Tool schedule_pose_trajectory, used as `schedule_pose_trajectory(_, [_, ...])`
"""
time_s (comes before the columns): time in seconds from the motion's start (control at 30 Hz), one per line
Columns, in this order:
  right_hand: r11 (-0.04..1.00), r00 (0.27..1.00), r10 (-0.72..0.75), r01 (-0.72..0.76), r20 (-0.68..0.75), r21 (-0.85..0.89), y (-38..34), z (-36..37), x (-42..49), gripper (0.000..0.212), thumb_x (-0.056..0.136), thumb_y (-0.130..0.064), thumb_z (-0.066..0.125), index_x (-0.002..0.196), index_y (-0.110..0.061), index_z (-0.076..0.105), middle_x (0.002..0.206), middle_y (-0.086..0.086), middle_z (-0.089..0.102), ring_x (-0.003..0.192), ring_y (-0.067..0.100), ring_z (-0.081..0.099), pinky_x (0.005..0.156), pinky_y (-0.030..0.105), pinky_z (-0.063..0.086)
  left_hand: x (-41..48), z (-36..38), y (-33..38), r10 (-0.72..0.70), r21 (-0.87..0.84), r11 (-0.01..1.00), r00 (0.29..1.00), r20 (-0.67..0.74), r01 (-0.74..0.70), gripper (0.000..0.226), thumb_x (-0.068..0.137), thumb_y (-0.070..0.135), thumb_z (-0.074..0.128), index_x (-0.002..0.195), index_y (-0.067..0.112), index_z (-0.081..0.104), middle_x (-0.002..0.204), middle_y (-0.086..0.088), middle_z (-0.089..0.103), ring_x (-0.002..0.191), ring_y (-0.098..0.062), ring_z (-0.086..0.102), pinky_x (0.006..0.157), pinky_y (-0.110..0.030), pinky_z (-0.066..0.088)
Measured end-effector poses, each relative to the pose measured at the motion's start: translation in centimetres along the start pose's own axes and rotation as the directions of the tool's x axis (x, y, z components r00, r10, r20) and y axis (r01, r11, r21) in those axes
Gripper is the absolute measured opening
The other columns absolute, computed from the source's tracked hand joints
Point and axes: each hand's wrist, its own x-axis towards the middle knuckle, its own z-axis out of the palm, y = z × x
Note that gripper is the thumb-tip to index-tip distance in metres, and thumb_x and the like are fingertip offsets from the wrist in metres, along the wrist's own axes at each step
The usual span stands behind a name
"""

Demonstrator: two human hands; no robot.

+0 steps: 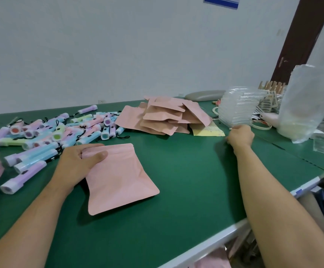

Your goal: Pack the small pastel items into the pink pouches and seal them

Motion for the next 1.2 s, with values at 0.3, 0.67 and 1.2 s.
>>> schedule_pose_trajectory(0.3, [0.915, 0.971, -0.190, 0.229, 0.145, -0.333, -0.5, 0.4, -1.3, 0.020, 0.095, -0.004, 0.055, 0.082, -0.007, 0.071, 0.093, 0.019, 0.068, 0.084, 0.037, 0.059, 0.072, 0.035, 0.048, 0.0, 0.2, 0.0, 0.001, 0.024, 1.000, 1.000, 0.000, -0.001, 0.021, 0.084, 0.028, 0.087, 0.096, 0.042, 0.076, 0.098, 0.018, 0.073, 0.086, -0.004, 0.070, 0.067, -0.019, 0.051])
schedule_pose_trajectory(0.67, [0.854, 0.959, -0.221, 0.278, 0.177, -0.439, -0.6, 1.0, -0.6, 0.017, 0.100, -0.021, 0.063, 0.106, -0.012, 0.077, 0.096, 0.018, 0.069, 0.083, 0.035, 0.058, 0.072, 0.036, 0.048, -0.2, 0.2, 0.3, -0.040, 0.061, 0.997, 0.999, -0.021, 0.041, 0.020, 0.084, 0.028, 0.088, 0.101, 0.036, 0.080, 0.095, 0.017, 0.076, 0.082, -0.004, 0.072, 0.065, -0.018, 0.053])
schedule_pose_trajectory(1.2, [0.692, 0.391, -0.712, 0.529, 0.583, 0.491, -9.6, 3.9, -17.2, 0.015, 0.100, -0.030, 0.067, 0.090, -0.021, 0.074, 0.097, -0.010, 0.069, 0.090, 0.001, 0.062, 0.084, 0.020, 0.047, -0.5, 0.8, 1.3, -0.017, 0.128, 0.991, 0.996, -0.085, 0.028, 0.034, 0.089, 0.036, 0.083, 0.120, 0.021, 0.078, 0.116, 0.002, 0.076, 0.108, -0.021, 0.071, 0.099, -0.050, 0.058])
